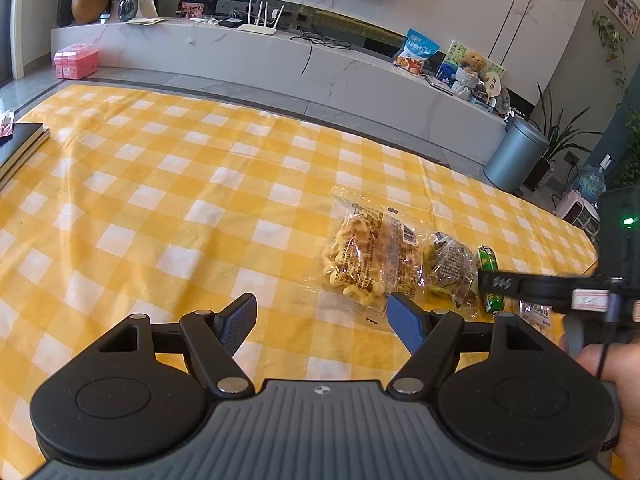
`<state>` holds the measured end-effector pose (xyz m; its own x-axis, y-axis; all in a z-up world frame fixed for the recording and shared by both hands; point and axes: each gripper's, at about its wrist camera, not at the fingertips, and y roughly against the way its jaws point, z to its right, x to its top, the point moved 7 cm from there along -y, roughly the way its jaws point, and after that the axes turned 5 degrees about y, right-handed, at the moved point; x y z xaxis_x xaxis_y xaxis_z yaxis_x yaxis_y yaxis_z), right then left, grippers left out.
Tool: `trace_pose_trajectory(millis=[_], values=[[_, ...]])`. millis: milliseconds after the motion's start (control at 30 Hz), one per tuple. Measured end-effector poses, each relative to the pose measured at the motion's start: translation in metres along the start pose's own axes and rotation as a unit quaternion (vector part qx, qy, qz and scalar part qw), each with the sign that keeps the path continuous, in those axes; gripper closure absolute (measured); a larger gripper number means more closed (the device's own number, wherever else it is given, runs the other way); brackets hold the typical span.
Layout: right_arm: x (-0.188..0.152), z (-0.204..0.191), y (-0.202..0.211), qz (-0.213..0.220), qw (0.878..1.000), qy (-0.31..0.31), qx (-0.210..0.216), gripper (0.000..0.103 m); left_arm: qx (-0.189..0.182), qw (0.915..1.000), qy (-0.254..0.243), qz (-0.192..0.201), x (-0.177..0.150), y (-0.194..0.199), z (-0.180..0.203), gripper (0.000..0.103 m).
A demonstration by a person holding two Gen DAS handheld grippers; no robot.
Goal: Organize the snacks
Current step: 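Grasp the green sausage stick with the right tool while the left tool grasps the hawthorn pack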
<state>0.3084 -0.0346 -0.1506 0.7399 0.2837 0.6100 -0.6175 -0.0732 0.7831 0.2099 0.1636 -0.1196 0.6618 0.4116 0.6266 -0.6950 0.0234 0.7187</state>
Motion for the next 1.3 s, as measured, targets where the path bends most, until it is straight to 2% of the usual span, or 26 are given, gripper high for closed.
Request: trace_pose_trajectory(millis=[133,167,200,333,467,567,700,833,1000,1100,1233,1300], values=[[-0.006,0.006,-0.007,-0.004,0.999,-0.028,0.018,0.072,0.009,0.9999,-0.002,-0.007,-0.003,-0.004,0.002,0.016],[-0.006,0.007,-0.007,-0.006,1.000,-0.022,0.022,0.080,0.008,0.9999,-0.008,-0.009,-0.005,-0.004,0.004,0.017],[-0.005,0.008,-0.006,-0.008,0.999,-0.021,0.026,0.082,0.007,0.9999,-0.013,-0.009,-0.005,-0.004,0.007,0.017],[-0.008,0.019,0.000,-0.009,0.998,-0.048,0.046,0.082,0.010,0.9997,-0.024,0.000,-0.004,0.000,0.013,0.017],[-0.012,0.031,0.024,0.006,0.997,-0.060,0.054,0.082,0.002,0.9997,-0.024,0.001,-0.005,0.005,0.019,0.017],[-0.017,0.042,0.052,0.023,0.995,-0.075,0.067,0.082,-0.023,0.9994,-0.021,-0.013,-0.010,0.005,0.026,0.017],[-0.029,0.064,0.098,0.045,0.992,-0.090,0.079,0.082,-0.098,0.9935,-0.009,-0.056,-0.021,0.008,0.046,0.017],[-0.048,0.075,0.140,0.063,0.988,-0.093,0.104,0.082,-0.116,0.9916,-0.037,-0.045,-0.026,0.021,0.073,0.017],[-0.089,0.095,0.194,0.101,0.988,-0.094,0.074,0.082,-0.124,0.9887,-0.068,-0.050,-0.048,0.027,0.100,0.017],[-0.106,0.107,0.203,0.109,0.984,-0.111,0.082,0.082,-0.111,0.9876,-0.096,-0.056,-0.058,0.026,0.121,0.017],[-0.114,0.120,0.208,0.125,0.985,-0.109,0.054,0.082,-0.096,0.9823,-0.153,-0.049,-0.063,0.021,0.152,0.017],[-0.118,0.130,0.209,0.129,0.980,-0.133,0.075,0.082,-0.094,0.9813,-0.161,-0.048,-0.063,0.014,0.165,0.017]])
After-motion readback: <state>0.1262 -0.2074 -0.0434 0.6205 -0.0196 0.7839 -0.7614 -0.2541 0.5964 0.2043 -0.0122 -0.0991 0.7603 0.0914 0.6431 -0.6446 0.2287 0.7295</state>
